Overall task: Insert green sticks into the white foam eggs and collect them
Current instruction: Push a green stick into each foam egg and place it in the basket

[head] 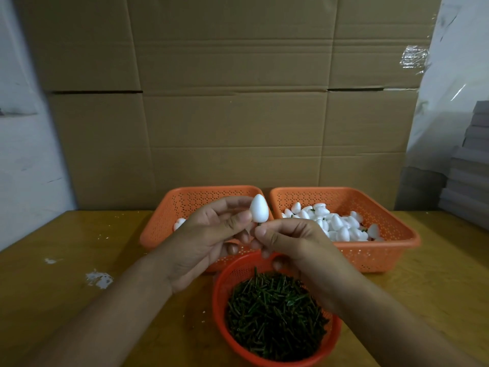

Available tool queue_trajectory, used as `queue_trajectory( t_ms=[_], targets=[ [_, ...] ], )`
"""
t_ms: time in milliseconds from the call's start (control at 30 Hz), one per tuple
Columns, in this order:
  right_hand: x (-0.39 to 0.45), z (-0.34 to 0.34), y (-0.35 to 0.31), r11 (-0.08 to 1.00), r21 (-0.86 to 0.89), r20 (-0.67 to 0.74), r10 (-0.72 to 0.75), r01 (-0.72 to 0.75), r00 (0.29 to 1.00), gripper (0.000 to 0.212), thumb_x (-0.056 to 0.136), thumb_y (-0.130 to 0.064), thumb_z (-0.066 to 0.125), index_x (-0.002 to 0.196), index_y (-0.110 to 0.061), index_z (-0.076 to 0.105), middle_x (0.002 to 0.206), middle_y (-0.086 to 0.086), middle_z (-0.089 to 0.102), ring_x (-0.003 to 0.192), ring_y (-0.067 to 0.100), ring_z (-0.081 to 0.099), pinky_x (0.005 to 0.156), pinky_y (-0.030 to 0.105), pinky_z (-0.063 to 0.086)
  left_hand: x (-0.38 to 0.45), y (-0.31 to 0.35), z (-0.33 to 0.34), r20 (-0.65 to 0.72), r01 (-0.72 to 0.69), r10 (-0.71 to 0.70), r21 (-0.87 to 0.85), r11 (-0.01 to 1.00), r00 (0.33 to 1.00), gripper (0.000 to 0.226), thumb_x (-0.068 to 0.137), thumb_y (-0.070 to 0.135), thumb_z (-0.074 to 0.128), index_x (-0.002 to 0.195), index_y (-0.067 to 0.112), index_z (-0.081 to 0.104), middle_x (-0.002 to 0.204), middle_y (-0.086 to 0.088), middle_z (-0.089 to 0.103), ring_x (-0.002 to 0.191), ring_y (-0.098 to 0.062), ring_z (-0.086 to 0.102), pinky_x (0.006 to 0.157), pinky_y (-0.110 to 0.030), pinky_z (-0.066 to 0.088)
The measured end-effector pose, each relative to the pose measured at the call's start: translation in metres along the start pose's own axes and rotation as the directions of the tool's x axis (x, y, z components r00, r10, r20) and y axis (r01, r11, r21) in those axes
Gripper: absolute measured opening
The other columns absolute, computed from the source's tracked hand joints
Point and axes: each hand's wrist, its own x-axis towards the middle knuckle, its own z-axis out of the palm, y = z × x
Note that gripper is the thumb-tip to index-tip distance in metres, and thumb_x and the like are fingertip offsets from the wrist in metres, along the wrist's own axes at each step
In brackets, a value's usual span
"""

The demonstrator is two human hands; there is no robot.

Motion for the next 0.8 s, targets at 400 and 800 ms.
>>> queue_trajectory(
  t_ms=[400, 800],
  targets=[
    [0.0015, -0.0011, 0.0046, 0.985, -0.152, -0.098, -0.097, 0.081, 0.990, 0.011, 0.086, -0.014, 0.076, 0.078, -0.007, 0.078, 0.058, -0.002, 0.062, 0.052, 0.005, 0.053, 0.051, 0.017, 0.042, -0.0029, 0.0040, 0.0033, -0.068, -0.204, 0.230, 0.270, 0.941, 0.971, 0.045, 0.074, 0.015, 0.078, 0.118, 0.020, 0.068, 0.107, -0.003, 0.073, 0.081, -0.009, 0.069, 0.063, -0.016, 0.052],
    [0.0020, -0.0007, 0.0068, 0.979, -0.174, -0.079, -0.118, 0.103, 0.990, 0.013, 0.087, -0.019, 0.076, 0.076, -0.012, 0.079, 0.061, 0.001, 0.065, 0.055, 0.005, 0.055, 0.052, 0.018, 0.044, -0.0014, -0.0014, 0.0056, -0.040, -0.265, 0.288, 0.282, 0.922, 0.957, 0.029, 0.075, 0.014, 0.079, 0.102, 0.023, 0.074, 0.097, 0.000, 0.073, 0.078, -0.009, 0.070, 0.063, -0.017, 0.052]
  ],
)
